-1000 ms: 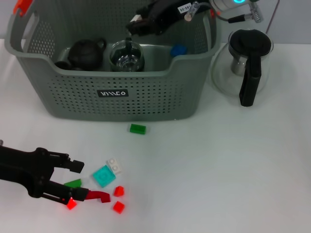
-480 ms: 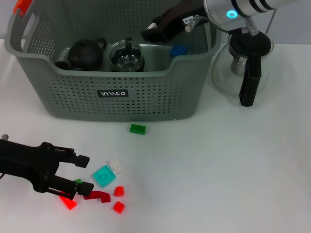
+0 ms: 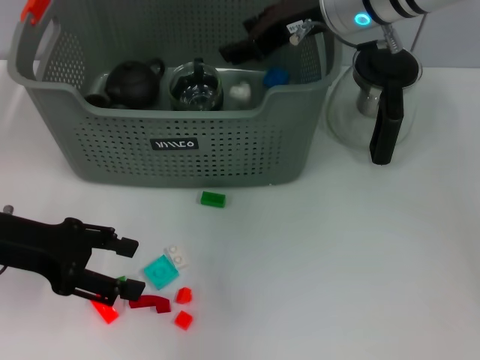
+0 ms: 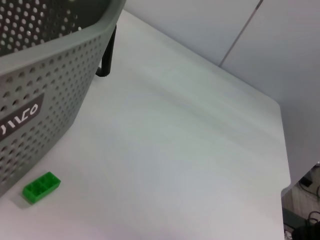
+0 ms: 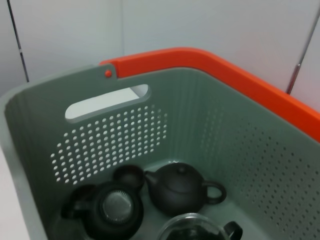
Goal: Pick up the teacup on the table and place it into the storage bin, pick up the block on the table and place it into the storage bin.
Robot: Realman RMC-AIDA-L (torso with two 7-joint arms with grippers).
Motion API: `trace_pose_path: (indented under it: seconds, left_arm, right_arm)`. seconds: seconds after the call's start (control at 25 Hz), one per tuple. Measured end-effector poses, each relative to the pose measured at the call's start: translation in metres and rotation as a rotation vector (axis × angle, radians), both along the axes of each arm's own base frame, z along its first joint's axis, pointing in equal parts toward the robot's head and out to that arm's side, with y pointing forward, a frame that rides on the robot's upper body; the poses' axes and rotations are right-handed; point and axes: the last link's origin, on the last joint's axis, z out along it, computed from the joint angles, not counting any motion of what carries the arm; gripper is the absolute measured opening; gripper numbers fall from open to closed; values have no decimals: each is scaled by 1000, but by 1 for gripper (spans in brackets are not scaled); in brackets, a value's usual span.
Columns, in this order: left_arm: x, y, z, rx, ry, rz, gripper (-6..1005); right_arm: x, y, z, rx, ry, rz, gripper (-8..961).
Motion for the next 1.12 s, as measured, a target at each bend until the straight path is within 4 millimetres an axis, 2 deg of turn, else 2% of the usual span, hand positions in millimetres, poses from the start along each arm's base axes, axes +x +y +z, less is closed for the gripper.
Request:
trace_pose_path:
  seconds: [0.32,0.48,0.68,0.92,1.12]
  left_arm:
    - [-2,0,3,3,10,3,856]
    - [-4,0,7,4,20,11,856]
    - [-7,-2,17,-9,32,22,856]
    - [-9,-4,30,-6,105,12,856]
    - [-6,-2,36,-2,194,29,856]
  right_arm:
    - [-13,-1,14,31,47,36,790]
    - [-26,-12,31,16,147,75,789]
    - [-35,-39,51,-67,257,149,787]
    - [-23,-72,54,-221,363,175,786]
    - [-10,-88,47,-308,351,194,784]
